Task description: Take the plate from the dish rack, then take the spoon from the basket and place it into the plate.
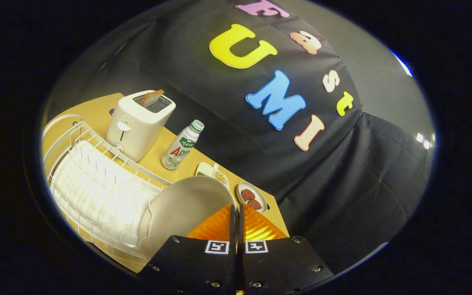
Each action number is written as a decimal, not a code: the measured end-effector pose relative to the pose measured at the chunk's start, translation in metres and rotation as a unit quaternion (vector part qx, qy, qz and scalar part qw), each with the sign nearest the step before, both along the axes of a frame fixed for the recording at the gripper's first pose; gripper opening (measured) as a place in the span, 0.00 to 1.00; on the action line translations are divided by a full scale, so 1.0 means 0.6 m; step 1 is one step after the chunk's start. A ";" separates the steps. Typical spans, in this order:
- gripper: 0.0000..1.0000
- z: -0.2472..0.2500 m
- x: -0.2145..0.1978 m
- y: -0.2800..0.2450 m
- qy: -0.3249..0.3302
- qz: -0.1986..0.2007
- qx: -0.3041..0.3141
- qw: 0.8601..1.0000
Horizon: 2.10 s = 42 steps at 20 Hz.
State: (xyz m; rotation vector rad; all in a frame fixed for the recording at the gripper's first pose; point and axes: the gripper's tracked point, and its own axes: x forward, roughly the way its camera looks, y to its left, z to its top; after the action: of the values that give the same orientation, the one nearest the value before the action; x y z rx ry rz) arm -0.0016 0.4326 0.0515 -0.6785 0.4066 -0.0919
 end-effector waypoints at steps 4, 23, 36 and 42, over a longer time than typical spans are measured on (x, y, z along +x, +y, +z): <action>0.00 0.028 -0.006 0.006 -0.018 0.006 -0.031 0.999; 0.00 0.137 -0.207 -0.086 -0.064 0.047 -0.037 0.996; 0.00 -0.001 -0.352 -0.129 -0.027 0.100 -0.012 0.995; 0.00 -0.095 -0.358 -0.177 0.028 0.065 0.014 0.997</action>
State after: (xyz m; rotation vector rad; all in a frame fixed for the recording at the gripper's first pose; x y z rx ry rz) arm -0.2164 0.3265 -0.0057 -0.6801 0.4151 0.0550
